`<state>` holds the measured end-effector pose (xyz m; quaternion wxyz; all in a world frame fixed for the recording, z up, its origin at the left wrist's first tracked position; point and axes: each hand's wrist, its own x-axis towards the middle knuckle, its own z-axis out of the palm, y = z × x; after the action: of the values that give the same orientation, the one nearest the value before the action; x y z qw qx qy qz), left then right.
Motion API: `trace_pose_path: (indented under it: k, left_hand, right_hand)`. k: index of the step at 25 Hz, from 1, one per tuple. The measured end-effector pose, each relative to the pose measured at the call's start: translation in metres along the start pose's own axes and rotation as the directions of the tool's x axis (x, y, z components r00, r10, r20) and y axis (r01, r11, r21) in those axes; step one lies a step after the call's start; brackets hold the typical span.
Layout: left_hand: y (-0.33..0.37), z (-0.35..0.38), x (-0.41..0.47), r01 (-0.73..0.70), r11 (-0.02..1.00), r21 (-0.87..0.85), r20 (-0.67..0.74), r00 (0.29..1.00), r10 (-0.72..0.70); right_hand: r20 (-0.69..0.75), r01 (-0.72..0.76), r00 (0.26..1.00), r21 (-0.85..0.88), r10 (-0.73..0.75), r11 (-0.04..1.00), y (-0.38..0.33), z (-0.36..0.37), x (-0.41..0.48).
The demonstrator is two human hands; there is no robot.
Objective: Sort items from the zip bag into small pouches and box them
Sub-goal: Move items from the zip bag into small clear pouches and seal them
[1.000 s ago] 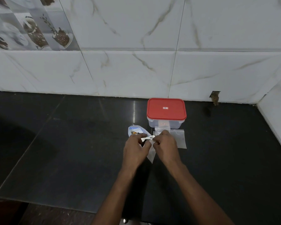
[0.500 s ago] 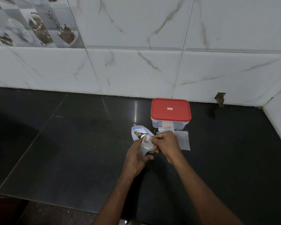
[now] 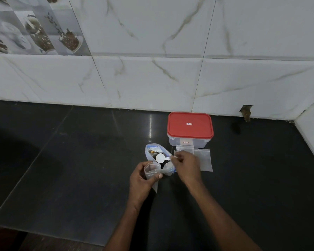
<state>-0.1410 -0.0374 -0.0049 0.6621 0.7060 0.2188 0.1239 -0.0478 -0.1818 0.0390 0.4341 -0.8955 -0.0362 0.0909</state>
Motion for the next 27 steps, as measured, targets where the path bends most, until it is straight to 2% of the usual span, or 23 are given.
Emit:
trace_pose_path:
  k: [1, 2, 3, 5, 11, 14, 17, 19, 22, 25, 27]
  left_hand:
    - [-0.001, -0.002, 0.001, 0.018, 1.0, -0.021, -0.039, 0.999, -0.019]
    - [-0.003, -0.003, 0.003, 0.032, 0.999, -0.042, -0.06, 0.998, -0.035]
    - [-0.005, -0.003, 0.005, 0.049, 0.997, -0.052, -0.072, 0.996, -0.053]
    - [-0.009, -0.003, 0.007, 0.066, 0.995, -0.068, -0.085, 0.994, -0.072]
    - [-0.019, 0.01, 0.005, 0.169, 0.974, -0.153, -0.037, 0.984, -0.177]
    - [-0.021, 0.011, 0.006, 0.201, 0.965, -0.169, -0.021, 0.978, -0.208]
    - [-0.023, 0.012, 0.005, 0.25, 0.928, -0.275, -0.018, 0.964, -0.265]
    - [-0.023, 0.015, 0.003, 0.278, 0.889, -0.364, -0.006, 0.954, -0.3]
    - [-0.02, 0.022, -0.001, 0.342, 0.766, -0.545, 0.024, 0.919, -0.393]
    - [-0.02, 0.032, -0.004, 0.372, 0.623, -0.688, 0.045, 0.879, -0.475]
    - [-0.019, 0.037, -0.006, 0.342, 0.554, -0.759, 0.037, 0.872, -0.488]
  right_hand:
    - [-0.105, -0.016, 0.995, -0.153, 0.0, 0.988, 0.008, -0.001, 0.006]
    - [-0.143, -0.042, 0.99, -0.251, 0.006, 0.967, 0.013, -0.002, 0.012]
    - [-0.126, -0.07, 0.991, -0.269, 0.037, 0.961, 0.018, -0.002, 0.017]
    - [-0.033, -0.06, 0.998, -0.177, 0.055, 0.982, 0.021, 0.004, 0.023]
    - [0.095, 0.074, 0.993, -0.11, -0.063, 0.991, 0.01, 0.017, 0.023]
    - [0.127, 0.206, 0.976, -0.257, -0.178, 0.944, 0.003, 0.024, 0.025]
    - [0.183, 0.365, 0.93, -0.363, -0.319, 0.857, 0.005, 0.016, 0.03]
    - [0.249, 0.443, 0.894, -0.361, -0.372, 0.821, 0.012, 0.011, 0.029]
    - [0.331, 0.565, 0.824, -0.404, -0.46, 0.72, 0.019, 0.013, 0.024]
    - [0.362, 0.601, 0.799, -0.439, -0.481, 0.668, 0.027, 0.016, 0.023]
    - [0.385, 0.614, 0.789, -0.458, -0.479, 0.643, 0.025, 0.015, 0.02]
